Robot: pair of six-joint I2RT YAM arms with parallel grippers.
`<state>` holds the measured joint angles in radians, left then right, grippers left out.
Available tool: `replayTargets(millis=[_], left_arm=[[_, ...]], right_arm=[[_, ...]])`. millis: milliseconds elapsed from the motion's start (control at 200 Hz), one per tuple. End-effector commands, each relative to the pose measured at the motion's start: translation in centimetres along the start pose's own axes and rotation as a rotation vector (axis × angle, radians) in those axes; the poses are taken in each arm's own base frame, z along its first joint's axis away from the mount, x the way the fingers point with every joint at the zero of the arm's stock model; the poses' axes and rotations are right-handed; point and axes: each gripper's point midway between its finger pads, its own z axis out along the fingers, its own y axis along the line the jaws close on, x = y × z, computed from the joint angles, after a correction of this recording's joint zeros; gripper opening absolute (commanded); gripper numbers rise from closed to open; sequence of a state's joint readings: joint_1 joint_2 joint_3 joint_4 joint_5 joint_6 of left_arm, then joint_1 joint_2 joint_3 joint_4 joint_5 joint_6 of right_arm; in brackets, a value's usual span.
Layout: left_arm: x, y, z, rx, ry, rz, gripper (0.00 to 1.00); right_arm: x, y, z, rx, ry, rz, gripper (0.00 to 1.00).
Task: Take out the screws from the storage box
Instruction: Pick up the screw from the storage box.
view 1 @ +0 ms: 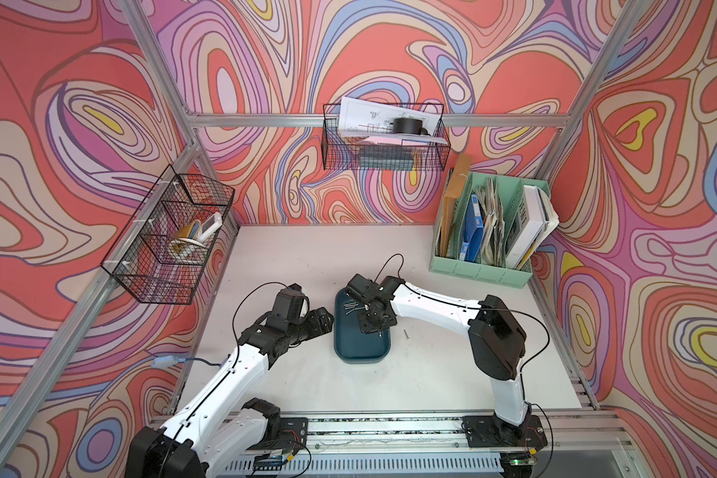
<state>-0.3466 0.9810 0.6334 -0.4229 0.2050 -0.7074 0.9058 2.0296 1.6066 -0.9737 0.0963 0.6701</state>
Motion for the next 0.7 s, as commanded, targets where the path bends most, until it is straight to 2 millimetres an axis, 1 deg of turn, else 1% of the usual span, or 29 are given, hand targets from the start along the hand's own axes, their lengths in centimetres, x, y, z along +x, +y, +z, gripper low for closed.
replayTargets(millis=[0, 105, 290, 551, 631, 696], left_arm=[[-0.2, 0.1, 0.4, 0.006, -0.023, -0.017, 0.79], [0.1, 0.0, 0.8, 0.017, -0.011, -0.021, 0.8], [0.4, 0.2, 1.2, 0.015, 0.007, -0.024, 0.8], [0.6, 0.0, 1.4, 0.031, 0.01, -0.034, 0.79], [0.6, 0.0, 1.3, 0.031, 0.009, -0.037, 0.79], [0.6, 0.1, 1.4, 0.029, 0.008, -0.038, 0.79]], right_arm=[[0.5, -1.0, 0.4, 0.061, 0.024, 0.041, 0.21], [0.8, -1.2, 1.3, 0.087, 0.036, 0.053, 0.22], [0.7, -1.6, 2.5, 0.136, 0.047, 0.065, 0.23], [1.5, -2.1, 5.0, 0.179, 0.086, 0.067, 0.23], [1.7, -1.8, 5.5, 0.166, 0.089, 0.07, 0.22], [1.6, -1.4, 5.7, 0.137, 0.082, 0.079, 0.18]])
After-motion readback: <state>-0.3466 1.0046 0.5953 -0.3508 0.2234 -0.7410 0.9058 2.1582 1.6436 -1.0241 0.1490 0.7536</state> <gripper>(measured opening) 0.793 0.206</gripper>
